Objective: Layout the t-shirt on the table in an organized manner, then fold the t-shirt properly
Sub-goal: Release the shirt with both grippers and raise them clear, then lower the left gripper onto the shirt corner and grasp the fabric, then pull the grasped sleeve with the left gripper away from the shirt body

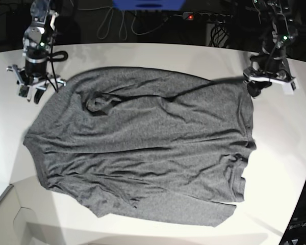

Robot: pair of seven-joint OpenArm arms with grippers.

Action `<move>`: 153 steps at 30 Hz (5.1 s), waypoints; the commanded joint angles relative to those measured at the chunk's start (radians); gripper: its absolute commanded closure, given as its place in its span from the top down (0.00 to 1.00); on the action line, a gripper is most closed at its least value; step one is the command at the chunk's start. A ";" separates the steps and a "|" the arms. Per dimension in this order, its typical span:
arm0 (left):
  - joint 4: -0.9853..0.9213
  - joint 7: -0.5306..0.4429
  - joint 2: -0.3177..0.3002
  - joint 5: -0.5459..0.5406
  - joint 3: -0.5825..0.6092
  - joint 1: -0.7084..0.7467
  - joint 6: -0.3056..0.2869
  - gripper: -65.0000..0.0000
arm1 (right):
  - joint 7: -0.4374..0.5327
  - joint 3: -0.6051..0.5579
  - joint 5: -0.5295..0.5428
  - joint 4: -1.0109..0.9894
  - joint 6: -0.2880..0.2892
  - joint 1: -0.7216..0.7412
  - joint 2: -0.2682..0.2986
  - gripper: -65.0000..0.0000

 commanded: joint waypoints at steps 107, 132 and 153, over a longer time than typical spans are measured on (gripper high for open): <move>-0.245 -0.020 0.021 0.087 0.197 -0.305 -0.004 0.44 | 0.033 0.007 0.001 0.082 0.000 -0.134 0.009 0.24; -0.260 -0.020 0.009 0.093 0.284 -0.232 -0.006 0.31 | 0.033 0.009 0.001 0.082 0.000 -0.127 0.009 0.24; -0.032 -0.018 0.000 0.084 0.074 0.026 -0.009 0.00 | 0.033 0.009 0.001 0.079 0.000 -0.122 0.014 0.24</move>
